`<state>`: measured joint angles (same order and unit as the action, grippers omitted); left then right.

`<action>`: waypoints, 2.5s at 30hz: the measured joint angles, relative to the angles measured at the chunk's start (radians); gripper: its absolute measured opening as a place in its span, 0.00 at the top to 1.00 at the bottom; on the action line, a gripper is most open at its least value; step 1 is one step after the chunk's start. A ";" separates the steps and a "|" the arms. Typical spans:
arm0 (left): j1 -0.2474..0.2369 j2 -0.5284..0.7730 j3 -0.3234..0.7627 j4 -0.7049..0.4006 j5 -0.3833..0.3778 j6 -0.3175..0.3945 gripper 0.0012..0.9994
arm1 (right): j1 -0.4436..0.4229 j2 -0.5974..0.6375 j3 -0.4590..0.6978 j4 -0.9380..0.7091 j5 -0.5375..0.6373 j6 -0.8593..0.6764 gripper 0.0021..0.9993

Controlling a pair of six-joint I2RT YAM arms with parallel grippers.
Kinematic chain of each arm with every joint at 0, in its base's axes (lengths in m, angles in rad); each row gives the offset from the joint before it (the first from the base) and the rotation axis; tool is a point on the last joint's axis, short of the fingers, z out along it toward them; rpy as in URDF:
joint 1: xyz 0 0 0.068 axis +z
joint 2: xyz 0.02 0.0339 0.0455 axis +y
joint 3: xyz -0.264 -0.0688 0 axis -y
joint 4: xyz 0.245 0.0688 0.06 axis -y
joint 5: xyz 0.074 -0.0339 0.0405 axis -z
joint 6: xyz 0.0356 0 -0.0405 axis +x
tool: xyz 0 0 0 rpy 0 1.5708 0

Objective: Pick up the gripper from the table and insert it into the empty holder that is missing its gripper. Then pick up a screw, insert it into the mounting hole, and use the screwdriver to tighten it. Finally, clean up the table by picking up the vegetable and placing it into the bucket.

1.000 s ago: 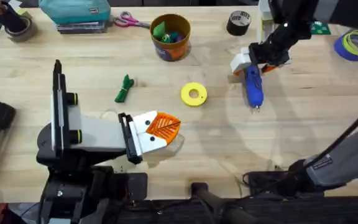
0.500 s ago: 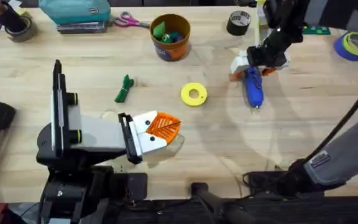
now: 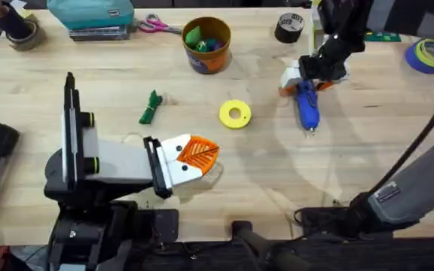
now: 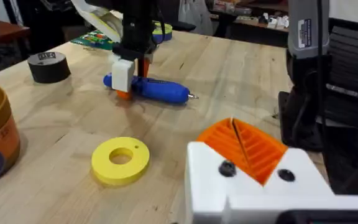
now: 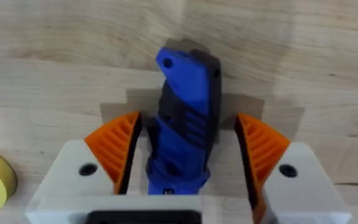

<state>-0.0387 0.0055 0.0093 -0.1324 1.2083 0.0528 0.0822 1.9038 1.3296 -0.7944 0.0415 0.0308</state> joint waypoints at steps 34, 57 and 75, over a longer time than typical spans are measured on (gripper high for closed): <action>0.000 0.000 0.000 0.000 0.000 0.000 0.99 | 0.007 -0.261 0.029 0.016 0.002 0.007 0.98; 0.000 0.000 0.000 0.000 0.000 0.000 0.99 | 0.382 -0.607 0.063 0.577 -0.037 0.007 0.98; 0.000 0.000 0.000 0.000 0.000 0.000 0.99 | 0.478 -0.607 0.063 0.961 -0.669 0.040 0.98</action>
<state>-0.0387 0.0055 0.0093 -0.1322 1.2083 0.0528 0.5606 1.2972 1.3930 0.1670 -0.6273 0.0708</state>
